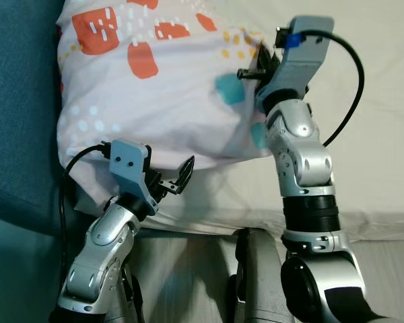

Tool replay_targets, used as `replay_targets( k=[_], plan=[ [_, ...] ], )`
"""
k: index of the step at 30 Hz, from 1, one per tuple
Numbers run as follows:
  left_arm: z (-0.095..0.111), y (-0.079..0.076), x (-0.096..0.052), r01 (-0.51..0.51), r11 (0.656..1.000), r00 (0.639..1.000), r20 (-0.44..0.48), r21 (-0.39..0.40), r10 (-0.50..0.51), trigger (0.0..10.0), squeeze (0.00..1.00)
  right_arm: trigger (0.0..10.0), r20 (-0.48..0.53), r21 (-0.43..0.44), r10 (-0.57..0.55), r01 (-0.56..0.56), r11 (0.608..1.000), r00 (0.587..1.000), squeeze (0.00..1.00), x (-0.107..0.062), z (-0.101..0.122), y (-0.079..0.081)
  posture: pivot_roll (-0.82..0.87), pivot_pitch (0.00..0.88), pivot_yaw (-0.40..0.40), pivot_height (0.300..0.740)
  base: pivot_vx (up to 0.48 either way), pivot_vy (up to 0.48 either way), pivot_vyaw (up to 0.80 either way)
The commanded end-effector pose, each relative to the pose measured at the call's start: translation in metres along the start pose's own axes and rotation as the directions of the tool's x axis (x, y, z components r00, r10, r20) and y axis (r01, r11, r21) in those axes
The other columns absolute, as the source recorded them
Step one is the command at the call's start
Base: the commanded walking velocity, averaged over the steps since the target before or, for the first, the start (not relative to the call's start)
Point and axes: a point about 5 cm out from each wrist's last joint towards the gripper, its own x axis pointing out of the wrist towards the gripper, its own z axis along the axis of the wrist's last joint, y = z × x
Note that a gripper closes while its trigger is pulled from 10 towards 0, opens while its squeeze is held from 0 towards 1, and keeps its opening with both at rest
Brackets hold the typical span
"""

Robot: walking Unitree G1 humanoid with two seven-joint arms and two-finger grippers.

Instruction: Clean up the room

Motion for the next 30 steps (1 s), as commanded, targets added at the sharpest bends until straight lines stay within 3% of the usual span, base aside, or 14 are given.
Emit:
replay_targets(
  k=[1, 12, 17, 30],
  plan=[
    [-0.004, -0.003, -0.001, -0.001, 1.0, 1.0, -0.005, -0.006, 0.001, 10.0, 0.0, 0.0, 0.073, -0.043, -0.042, 0.045, 0.998, 0.996, 0.0, -0.002, 0.019, -0.006, -0.01, 0.339, -0.087, 0.511, 0.0, 0.0, 0.0],
    [-0.006, -0.002, 0.001, -0.004, 1.0, 1.0, 0.0, -0.007, 0.004, 10.0, 0.0, 0.0, 0.108, -0.207, -0.073, 0.094, 0.974, 0.991, 0.0, 0.001, 0.036, -0.008, -0.03, 0.337, -0.093, 0.511, 0.0, 0.0, 0.0],
    [-0.006, -0.002, 0.001, -0.004, 1.0, 1.0, 0.0, -0.007, 0.004, 10.0, 0.0, 0.0, 0.107, -0.213, -0.076, 0.097, 0.972, 0.991, 0.0, 0.001, 0.037, -0.009, -0.03, 0.337, -0.093, 0.511, 0.0, 0.0, 0.0],
    [-0.008, -0.005, 0.005, -0.01, 1.0, 1.0, 0.02, -0.015, 0.01, 10.0, 0.0, 0.0, 0.186, -0.279, -0.063, 0.114, 0.954, 0.981, 0.0, 0.006, 0.063, -0.004, -0.06, 0.301, -0.127, 0.511, 0.0, 0.0, 0.0]
  ],
)
